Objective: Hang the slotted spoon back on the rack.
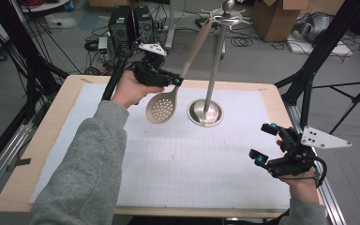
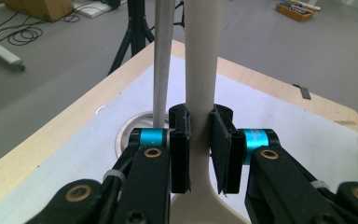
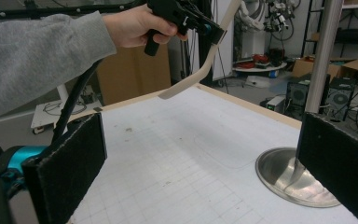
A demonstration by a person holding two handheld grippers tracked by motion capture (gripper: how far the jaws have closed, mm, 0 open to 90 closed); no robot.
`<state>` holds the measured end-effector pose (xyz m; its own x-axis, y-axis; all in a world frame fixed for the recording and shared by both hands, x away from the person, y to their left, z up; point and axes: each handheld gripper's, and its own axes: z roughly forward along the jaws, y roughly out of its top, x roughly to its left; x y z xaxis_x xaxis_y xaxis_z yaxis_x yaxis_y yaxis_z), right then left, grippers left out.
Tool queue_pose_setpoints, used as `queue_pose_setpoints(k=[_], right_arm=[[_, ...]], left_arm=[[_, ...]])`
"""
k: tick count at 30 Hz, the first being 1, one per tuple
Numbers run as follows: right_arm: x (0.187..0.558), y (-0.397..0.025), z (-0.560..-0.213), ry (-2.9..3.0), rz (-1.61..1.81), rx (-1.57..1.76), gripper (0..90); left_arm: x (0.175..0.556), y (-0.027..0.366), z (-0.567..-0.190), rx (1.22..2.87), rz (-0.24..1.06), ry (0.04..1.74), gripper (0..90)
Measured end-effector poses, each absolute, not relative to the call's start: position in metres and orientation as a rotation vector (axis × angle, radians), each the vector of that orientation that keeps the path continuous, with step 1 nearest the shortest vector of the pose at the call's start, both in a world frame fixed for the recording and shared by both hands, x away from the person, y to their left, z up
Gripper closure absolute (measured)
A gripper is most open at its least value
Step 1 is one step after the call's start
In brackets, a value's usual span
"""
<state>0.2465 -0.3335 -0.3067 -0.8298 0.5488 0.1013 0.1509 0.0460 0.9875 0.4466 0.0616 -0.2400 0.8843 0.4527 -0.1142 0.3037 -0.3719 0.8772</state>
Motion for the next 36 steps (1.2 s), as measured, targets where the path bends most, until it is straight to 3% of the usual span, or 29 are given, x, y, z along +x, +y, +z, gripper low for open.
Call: queue_pose_setpoints(k=[36], right_arm=[[0.243,-0.341,-0.305,1.995,1.865,0.716,0.4]], left_arm=[[0.466,0.015,-0.252,2.039,0.203,0.577,77.6]])
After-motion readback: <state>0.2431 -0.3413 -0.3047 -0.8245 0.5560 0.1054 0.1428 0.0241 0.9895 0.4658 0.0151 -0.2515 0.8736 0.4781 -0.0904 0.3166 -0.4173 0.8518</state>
